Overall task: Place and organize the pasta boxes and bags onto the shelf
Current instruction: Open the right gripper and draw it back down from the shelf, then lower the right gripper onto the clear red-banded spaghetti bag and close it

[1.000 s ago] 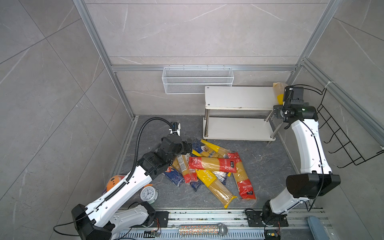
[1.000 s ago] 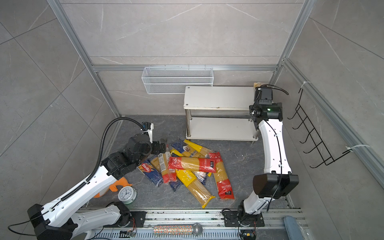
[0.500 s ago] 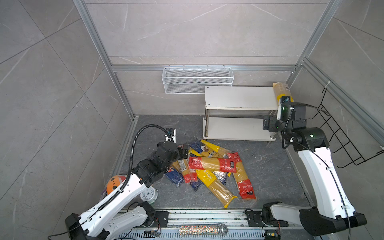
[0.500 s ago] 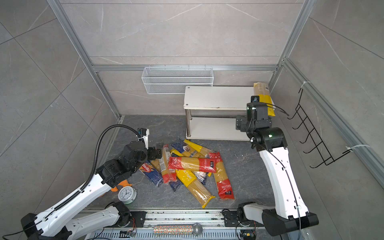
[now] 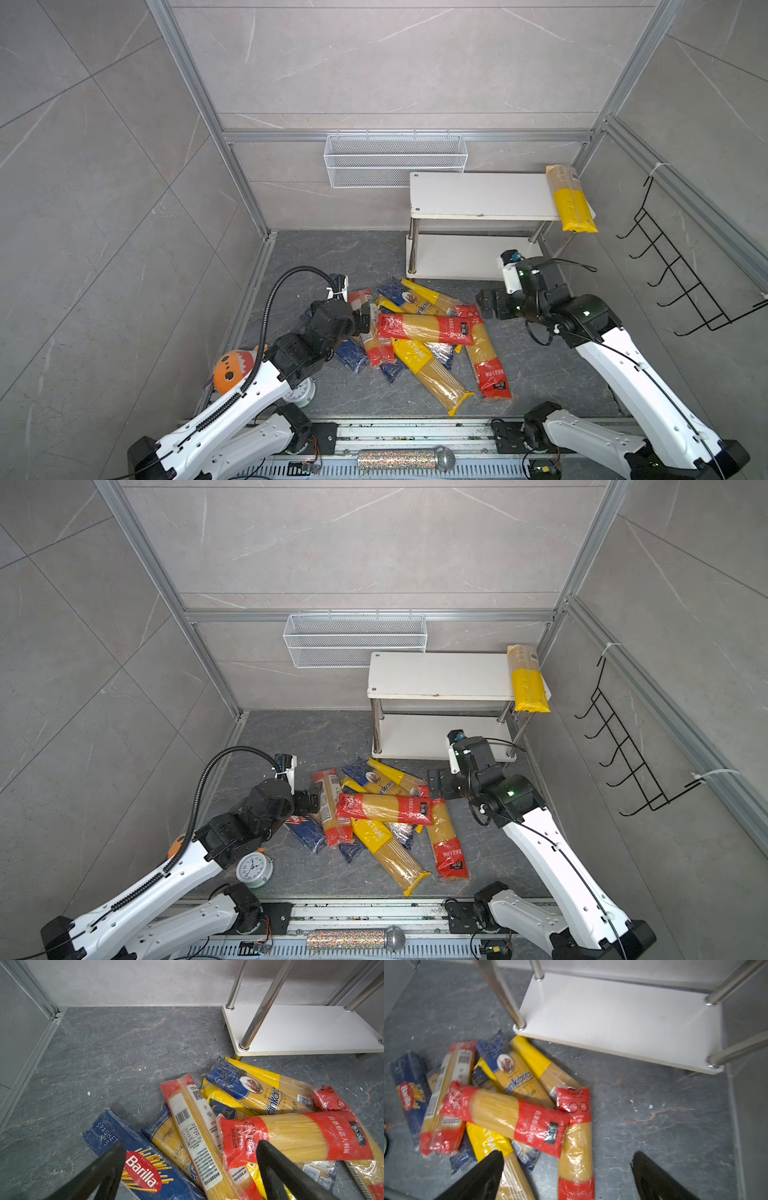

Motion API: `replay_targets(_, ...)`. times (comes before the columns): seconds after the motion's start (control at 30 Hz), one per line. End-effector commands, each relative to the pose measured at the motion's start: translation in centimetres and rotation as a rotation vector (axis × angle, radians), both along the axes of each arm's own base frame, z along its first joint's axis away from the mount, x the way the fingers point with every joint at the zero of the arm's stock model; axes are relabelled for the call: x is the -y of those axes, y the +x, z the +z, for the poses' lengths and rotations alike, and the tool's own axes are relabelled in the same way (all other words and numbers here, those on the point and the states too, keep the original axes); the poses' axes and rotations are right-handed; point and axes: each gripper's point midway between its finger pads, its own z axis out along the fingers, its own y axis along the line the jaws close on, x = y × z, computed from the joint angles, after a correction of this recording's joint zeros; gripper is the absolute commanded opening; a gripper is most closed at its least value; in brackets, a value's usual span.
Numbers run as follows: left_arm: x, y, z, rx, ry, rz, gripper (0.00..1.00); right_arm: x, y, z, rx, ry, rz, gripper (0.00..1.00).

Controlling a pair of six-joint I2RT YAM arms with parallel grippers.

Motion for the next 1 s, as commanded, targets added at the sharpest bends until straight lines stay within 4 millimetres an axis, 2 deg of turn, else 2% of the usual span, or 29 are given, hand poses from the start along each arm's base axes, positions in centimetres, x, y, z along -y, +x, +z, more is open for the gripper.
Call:
replay_targets(0.0,-0.3,-0.6,0.9,0.035,-0.078,0.011,1.0,-2.6,0.2,-2.5,-0.046,-0.019,0.077,1.0)
replay_targets(0.17,-1.2,-1.5,0.0,0.03,-0.09,0.019,1.0,-5.0,0.8,-6.0,-0.095,-0.144,0.152,1.0)
replay_targets(0.5,-1.8,-2.1,-1.7,0.022,-0.045,0.006,1.0,-8.6,2.1,-10.8,-0.105,-0.286,0.33,1.0)
replay_targets(0.63,-1.7,-2.0,-2.3,0.021,-0.022,-0.005,1.0,-9.9,1.9,-12.9,-0.152,-0.317,0.433,1.0)
replay_targets(0.97,-1.1,-2.2,-3.8,-0.004,-0.031,-0.033,1.0,-12.1,1.3,-15.6,-0.254,-0.35,0.633,1.0)
